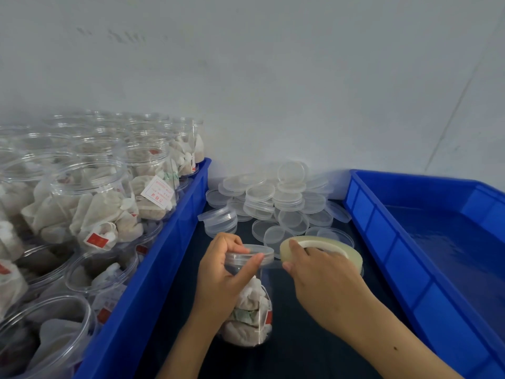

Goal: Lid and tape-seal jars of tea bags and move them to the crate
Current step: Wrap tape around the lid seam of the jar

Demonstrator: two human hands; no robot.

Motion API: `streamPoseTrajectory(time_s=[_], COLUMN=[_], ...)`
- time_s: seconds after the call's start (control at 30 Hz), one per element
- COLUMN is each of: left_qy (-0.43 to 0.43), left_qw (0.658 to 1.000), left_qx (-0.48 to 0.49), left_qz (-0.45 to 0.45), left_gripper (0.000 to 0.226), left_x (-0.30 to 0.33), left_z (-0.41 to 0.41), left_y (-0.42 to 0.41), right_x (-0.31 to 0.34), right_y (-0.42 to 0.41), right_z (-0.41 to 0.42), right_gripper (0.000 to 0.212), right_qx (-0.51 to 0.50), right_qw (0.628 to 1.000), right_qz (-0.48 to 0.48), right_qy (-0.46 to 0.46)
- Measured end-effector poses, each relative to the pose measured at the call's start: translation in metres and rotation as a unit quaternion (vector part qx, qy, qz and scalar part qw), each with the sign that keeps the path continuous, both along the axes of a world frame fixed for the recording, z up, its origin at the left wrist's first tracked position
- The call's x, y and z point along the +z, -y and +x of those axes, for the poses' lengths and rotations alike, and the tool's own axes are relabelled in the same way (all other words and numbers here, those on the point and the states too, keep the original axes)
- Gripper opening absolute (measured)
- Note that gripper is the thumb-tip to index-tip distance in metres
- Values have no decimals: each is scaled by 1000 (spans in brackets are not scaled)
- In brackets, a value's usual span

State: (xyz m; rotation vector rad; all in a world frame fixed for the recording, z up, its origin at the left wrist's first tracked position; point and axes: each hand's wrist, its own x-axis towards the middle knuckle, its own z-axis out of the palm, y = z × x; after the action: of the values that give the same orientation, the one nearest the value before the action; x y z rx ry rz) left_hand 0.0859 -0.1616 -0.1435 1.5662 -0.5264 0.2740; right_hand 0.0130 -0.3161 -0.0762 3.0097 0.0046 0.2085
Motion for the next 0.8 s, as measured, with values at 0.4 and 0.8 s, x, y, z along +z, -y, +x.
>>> streamPoseTrajectory(time_s=[0.4,0.8], left_qy=[-4,80], left_qw=[991,989], left_qx=[-133,94], left_qz=[-7,84], left_gripper=[33,29], left_x=[3,-4], left_z=[14,-18], left_y=[-20,-2], right_x=[0,-4], right_y=[-8,-13], right_z=[1,-4], right_gripper=[63,74], right_qx=[56,38], right_qw=[996,998], right_qz=[69,48], right_qy=[5,-7])
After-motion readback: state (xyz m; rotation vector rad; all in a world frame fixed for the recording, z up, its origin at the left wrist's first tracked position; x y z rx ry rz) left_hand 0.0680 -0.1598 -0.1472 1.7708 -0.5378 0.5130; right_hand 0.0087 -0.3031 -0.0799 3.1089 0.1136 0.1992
